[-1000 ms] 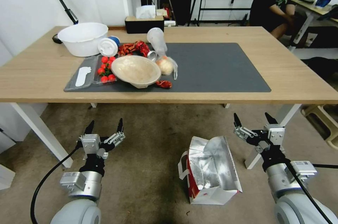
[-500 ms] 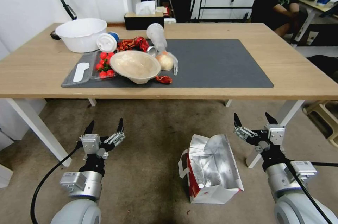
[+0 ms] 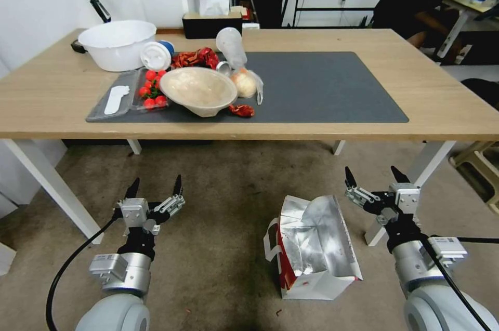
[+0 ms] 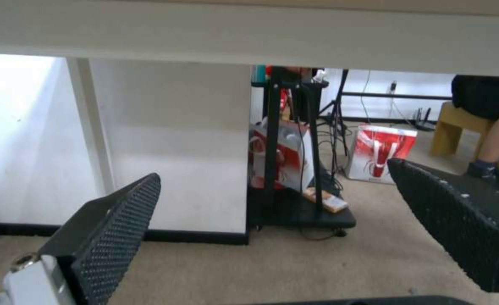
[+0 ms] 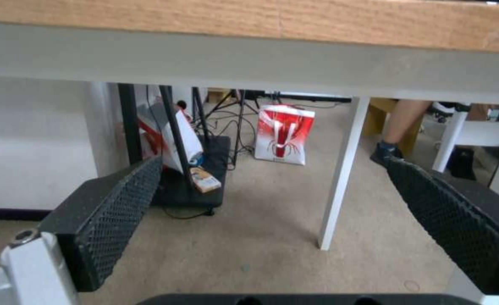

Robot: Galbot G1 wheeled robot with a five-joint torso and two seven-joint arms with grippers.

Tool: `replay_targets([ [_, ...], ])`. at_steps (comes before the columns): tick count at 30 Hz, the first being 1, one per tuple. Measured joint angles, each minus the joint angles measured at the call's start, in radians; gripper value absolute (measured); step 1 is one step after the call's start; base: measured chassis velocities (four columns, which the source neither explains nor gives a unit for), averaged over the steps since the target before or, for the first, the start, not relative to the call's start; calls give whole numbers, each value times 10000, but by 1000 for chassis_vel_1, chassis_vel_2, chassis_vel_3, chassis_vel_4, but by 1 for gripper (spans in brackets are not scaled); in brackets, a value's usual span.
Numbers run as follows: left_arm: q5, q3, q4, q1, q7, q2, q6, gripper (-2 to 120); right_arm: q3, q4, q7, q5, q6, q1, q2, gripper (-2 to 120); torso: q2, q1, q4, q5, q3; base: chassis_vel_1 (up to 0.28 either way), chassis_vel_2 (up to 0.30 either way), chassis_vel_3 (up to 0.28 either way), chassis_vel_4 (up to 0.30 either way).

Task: Pick up the food delivery bag from the floor and place it on the table.

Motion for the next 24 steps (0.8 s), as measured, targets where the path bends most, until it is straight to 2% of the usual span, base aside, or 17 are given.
replay_targets([
  [12, -1, 9, 8, -20, -3, 17, -1, 100, 4, -27, -1, 0, 26, 21, -5, 100, -508, -177, 0, 0, -329, 0, 0, 0, 0],
  [24, -3, 18, 22, -28, -6, 26, -10, 100, 12, -19, -1, -20, 41, -11, -29, 100, -813, -271, 0, 0, -539, 0, 0, 0, 0],
])
